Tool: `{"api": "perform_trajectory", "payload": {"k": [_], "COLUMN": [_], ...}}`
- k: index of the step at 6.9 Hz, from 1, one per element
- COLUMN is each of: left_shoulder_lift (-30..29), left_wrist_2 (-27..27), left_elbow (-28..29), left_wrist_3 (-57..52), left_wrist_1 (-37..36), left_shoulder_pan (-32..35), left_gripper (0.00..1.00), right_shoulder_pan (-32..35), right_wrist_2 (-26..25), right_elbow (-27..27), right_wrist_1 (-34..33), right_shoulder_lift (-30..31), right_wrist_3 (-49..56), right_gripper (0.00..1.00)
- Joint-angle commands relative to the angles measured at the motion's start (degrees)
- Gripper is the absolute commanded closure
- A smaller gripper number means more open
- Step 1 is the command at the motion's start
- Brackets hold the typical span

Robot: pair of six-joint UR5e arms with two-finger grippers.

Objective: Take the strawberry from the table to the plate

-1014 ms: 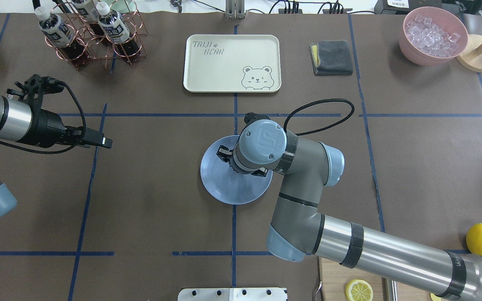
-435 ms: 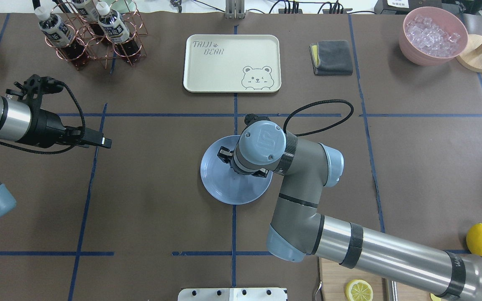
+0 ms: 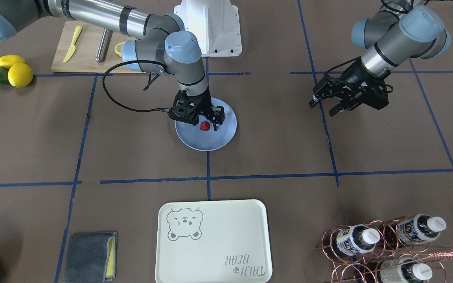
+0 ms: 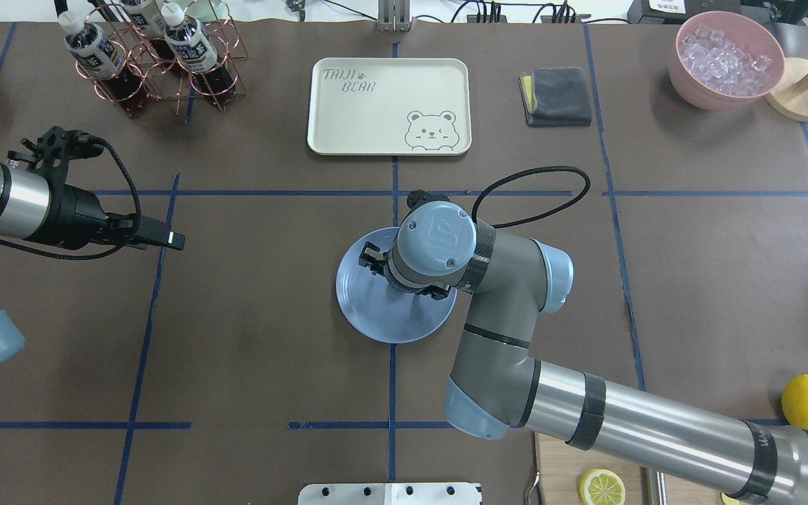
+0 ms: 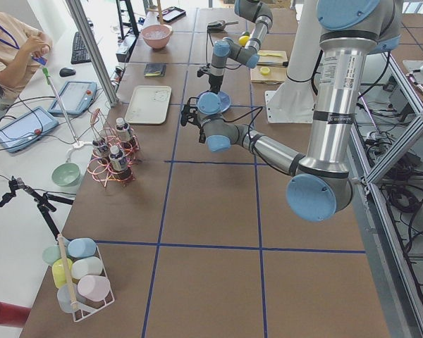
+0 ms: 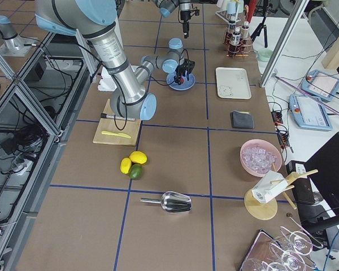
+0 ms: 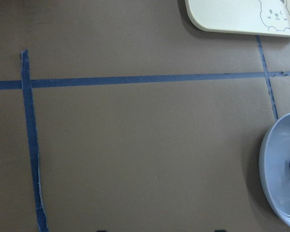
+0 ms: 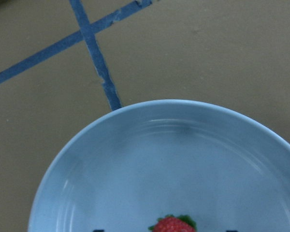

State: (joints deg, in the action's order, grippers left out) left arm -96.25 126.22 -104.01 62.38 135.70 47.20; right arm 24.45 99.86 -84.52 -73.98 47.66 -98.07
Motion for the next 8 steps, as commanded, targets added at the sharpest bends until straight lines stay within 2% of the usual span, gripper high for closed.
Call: {"api": "perform_trajectory", "payload": {"k": [1,2,3,5,6,7,8], "left_shoulder_lift": [0.09,0.18,0.79,4.12,6.05,8.59,10.71], "left_wrist_2": [0.08,0.17,0.25,0.34,0.43,0.43,4.35], "left_elbow": [0.03,0.03,0.03,-0.23,-0.23,-0.14,0.29], "left_wrist_3": [-0.07,-0.33,-1.29,-8.82,-12.86,-18.47,-24.96], "left_wrist_1": [0.0,0.09,0.26,0.35,0.35,0.35,0.18], "left_shoulder_pan": [-0.01,0.08,0.17,1.04,2.44,4.72,8.92], "left_gripper": [0.21,0.21,0.21,0.21,0.21,0.21,0.21], "right_shoulder_pan": [0.85,2.69,4.36,11.62,17.24,23.56,29.45], "right_wrist_2": [0.59,1.81,4.0,12.93,18.64,22.44,25.96], "right_elbow": [-2.39,-7.54,-14.29,-26.6,-30.06,-30.88,-30.62], "right_wrist_1": [-0.02,-0.45,0.15,0.33,0.42,0.42,0.42], "right_shoulder_lift": [-0.37,3.02,10.45,26.17,33.83,40.34,45.11], "right_wrist_3": [0.16,0.16,0.94,12.23,20.64,32.12,42.33], "right_gripper": [0.0,0.0,0.0,0.0,0.0,0.0,0.0]}}
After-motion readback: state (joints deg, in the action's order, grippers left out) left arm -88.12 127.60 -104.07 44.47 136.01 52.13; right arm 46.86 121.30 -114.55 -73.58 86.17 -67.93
